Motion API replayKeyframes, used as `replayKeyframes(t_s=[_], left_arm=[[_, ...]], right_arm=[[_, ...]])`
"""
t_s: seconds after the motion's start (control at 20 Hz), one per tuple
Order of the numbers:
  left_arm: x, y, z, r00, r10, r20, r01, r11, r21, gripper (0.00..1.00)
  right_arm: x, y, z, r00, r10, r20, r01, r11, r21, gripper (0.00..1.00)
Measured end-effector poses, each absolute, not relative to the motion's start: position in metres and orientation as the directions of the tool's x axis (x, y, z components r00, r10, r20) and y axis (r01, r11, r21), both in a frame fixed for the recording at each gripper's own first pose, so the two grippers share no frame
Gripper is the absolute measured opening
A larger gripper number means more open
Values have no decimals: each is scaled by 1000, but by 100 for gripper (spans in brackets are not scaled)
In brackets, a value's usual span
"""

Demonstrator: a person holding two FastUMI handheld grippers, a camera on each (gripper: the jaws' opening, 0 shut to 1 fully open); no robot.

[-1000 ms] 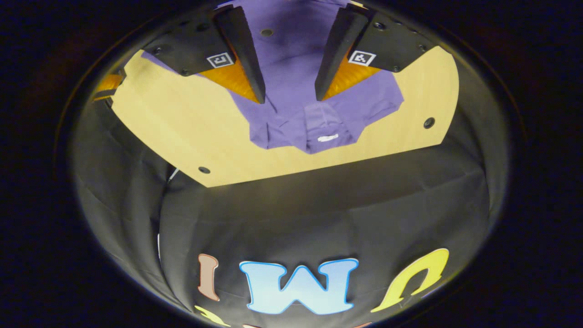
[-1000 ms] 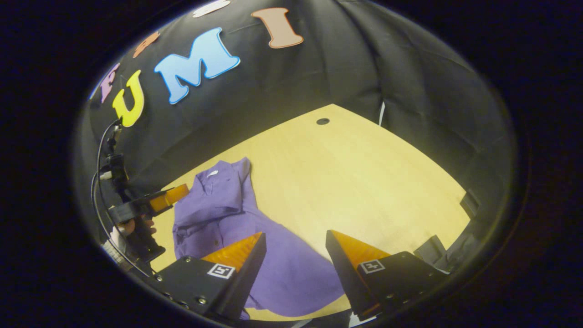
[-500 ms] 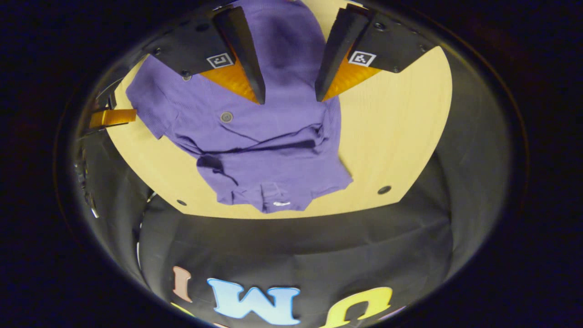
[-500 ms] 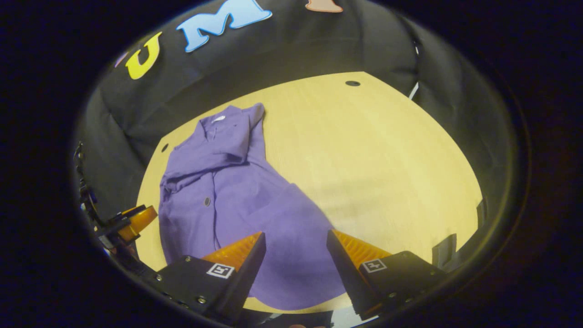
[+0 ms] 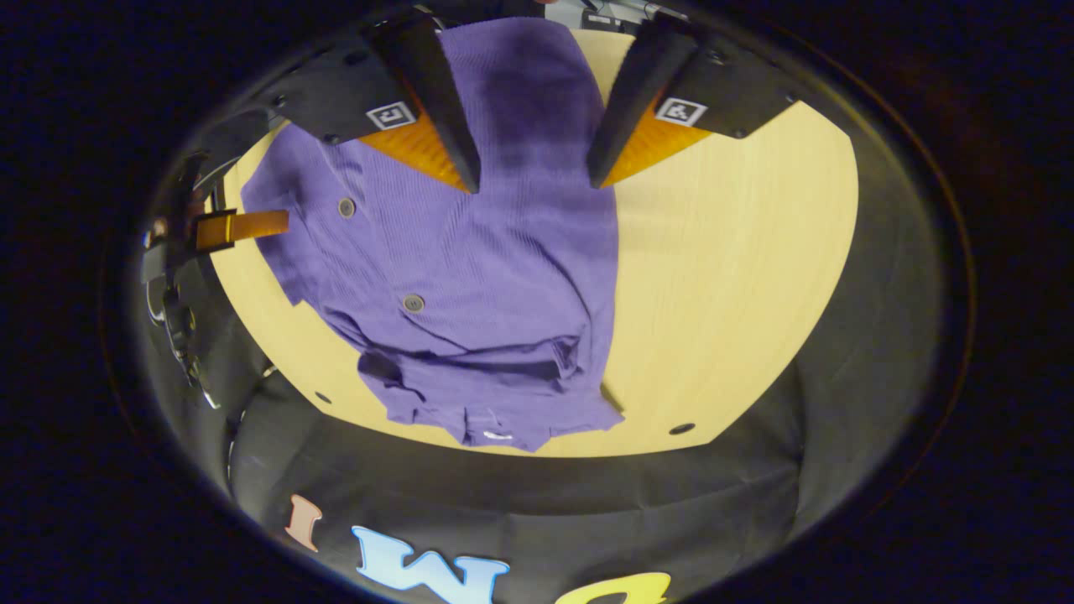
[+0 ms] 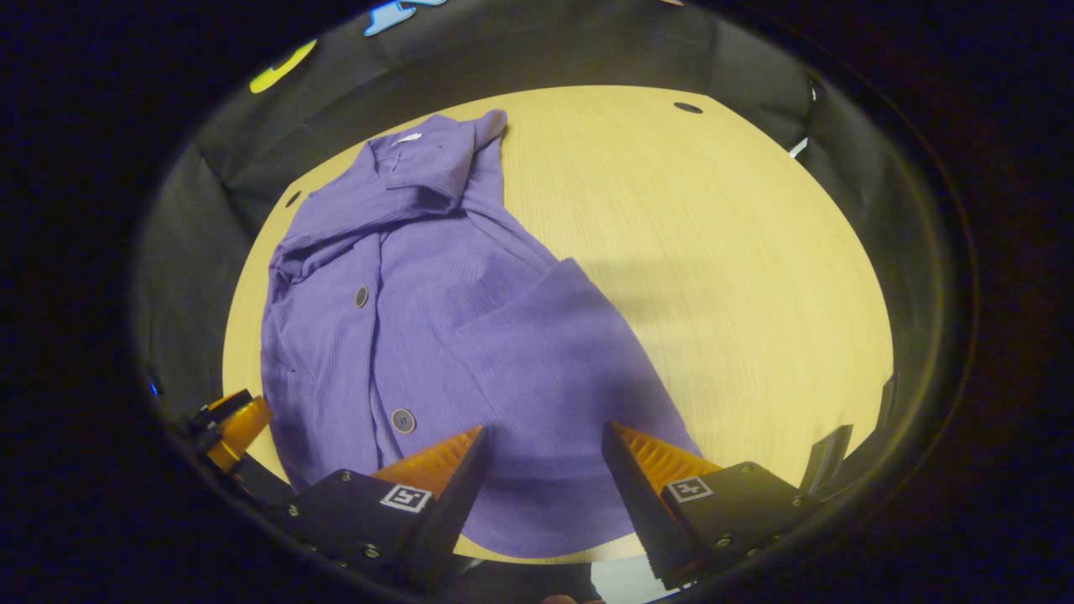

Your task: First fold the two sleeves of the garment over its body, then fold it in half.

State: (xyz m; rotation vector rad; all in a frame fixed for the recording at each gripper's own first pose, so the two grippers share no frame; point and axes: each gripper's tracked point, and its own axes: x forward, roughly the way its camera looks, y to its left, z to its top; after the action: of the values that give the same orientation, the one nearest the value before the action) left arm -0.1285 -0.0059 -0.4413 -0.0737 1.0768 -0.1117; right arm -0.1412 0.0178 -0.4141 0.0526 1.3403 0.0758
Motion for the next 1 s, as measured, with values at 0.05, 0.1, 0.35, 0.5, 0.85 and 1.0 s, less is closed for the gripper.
replayKeyframes(t_s=[0.05, 0.1, 0.35, 0.5, 0.85, 1.0], left_arm=[[-137, -8, -445, 451, -130, -883, 58, 991, -117, 95], [-143, -9, -451, 435, -129, -891, 52, 992, -118, 95], [-153, -1, -469, 358, -67, -931, -1, 997, -72, 97], [-151, 0, -476, 318, -24, -948, 15, 1000, -21, 94], [-142, -3, -476, 295, 1, -955, -36, 999, -10, 95], [-141, -3, -477, 284, 0, -959, -28, 1000, -8, 95]], right_arm=[[-144, 20, -415, 213, 84, -973, -32, 996, 79, 86], [-147, 20, -417, 202, 79, -976, -37, 997, 73, 86], [-160, 18, -428, 134, 38, -990, -46, 998, 32, 85], [-159, 19, -431, 119, 26, -992, -52, 998, 20, 97], [-158, 19, -434, -13, -54, -998, -60, 997, -53, 96], [-158, 19, -434, -37, -55, -998, -64, 997, -52, 96]])
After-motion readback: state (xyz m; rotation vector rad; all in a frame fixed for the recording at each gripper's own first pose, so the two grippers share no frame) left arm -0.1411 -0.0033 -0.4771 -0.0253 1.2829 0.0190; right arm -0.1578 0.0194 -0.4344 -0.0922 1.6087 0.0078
